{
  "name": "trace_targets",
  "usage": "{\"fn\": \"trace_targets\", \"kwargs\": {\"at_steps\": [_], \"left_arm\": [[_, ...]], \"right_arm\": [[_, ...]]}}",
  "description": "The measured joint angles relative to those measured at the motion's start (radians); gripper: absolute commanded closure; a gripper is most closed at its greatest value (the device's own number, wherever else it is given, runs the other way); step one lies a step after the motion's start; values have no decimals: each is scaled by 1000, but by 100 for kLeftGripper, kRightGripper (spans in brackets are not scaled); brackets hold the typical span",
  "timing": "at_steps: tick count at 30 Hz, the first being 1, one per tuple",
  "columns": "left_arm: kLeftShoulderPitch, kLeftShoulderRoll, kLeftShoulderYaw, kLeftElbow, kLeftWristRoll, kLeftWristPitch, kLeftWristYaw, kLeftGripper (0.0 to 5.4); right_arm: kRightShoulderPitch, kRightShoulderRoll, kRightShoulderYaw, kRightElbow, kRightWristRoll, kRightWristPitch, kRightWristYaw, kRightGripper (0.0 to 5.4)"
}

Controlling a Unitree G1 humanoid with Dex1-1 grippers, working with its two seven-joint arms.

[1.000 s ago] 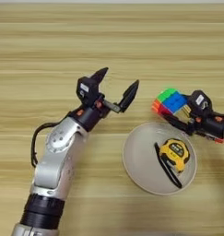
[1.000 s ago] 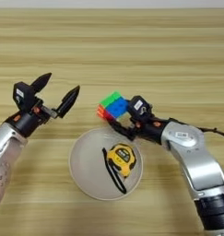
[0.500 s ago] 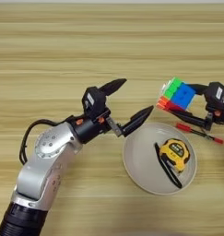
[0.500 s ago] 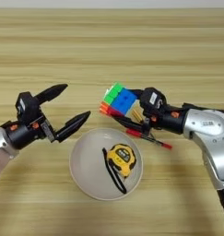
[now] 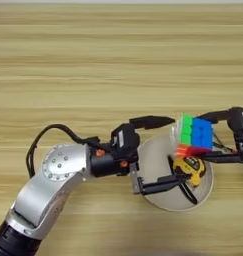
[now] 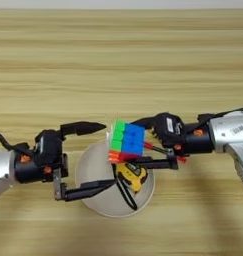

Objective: Move the objects on the table

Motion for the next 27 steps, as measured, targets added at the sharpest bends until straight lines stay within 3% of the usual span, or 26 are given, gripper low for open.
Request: {"fn": "trace_targets", "kwargs": {"at_steps": [14,27], "left_arm": [[-4,5,-24,-5,12,-1,9,0],[-4,-3,-28,24,20,-8,16,18]], "right_arm": [[50,-49,0,-83,33,0,41,203],[75,-57,0,-148,48,0,37,203]]}}
